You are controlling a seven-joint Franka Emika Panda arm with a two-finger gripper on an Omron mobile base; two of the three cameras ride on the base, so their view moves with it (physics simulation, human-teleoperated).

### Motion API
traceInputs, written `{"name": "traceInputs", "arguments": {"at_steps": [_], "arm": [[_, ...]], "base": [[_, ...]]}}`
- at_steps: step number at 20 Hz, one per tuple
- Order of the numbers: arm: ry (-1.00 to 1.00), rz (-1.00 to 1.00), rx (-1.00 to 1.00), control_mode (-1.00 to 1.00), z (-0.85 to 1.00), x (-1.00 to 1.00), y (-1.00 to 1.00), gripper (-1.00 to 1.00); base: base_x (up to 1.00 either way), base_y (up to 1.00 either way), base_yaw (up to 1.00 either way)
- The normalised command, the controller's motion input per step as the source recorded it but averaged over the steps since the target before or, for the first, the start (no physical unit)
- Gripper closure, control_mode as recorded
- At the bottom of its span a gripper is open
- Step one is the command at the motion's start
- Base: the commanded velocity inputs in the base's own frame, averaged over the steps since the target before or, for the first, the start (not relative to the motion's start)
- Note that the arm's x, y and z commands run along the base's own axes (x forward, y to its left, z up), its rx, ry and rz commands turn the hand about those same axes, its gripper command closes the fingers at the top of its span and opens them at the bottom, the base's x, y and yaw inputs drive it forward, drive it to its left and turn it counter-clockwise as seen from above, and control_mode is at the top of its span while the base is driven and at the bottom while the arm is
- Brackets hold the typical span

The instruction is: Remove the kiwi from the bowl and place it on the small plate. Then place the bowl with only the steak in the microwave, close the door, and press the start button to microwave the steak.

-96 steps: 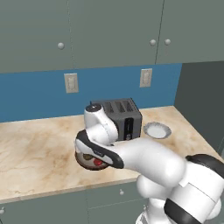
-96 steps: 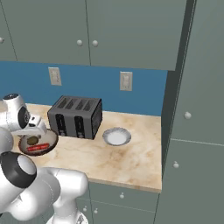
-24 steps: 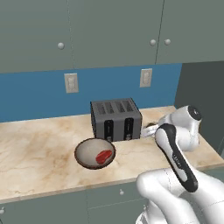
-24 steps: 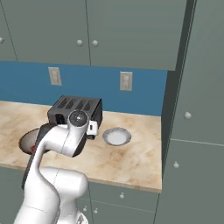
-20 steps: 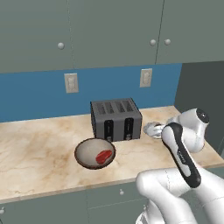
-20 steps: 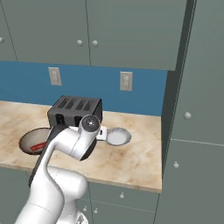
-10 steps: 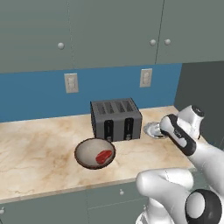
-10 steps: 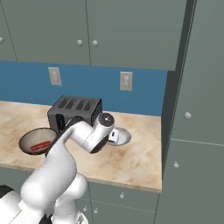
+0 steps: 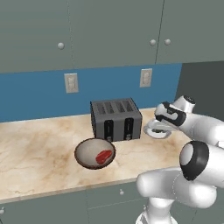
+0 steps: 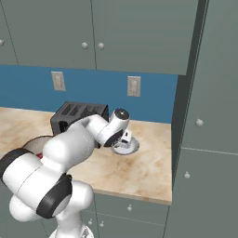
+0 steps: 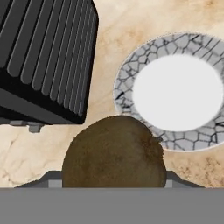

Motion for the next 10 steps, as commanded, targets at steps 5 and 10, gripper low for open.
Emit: {"name": "traceInputs", "arguments": {"at_steps": [5,10], "arm": [[0.00,0.00,0.00,-1.00,-0.28,0.09,-0.28,1.00],[0.01,0.00,0.00,-1.00,-0.17,0.06,-0.15,1.00]], "base": [[0.00,0.00,0.00],[0.00,0.00,0.00]]}}
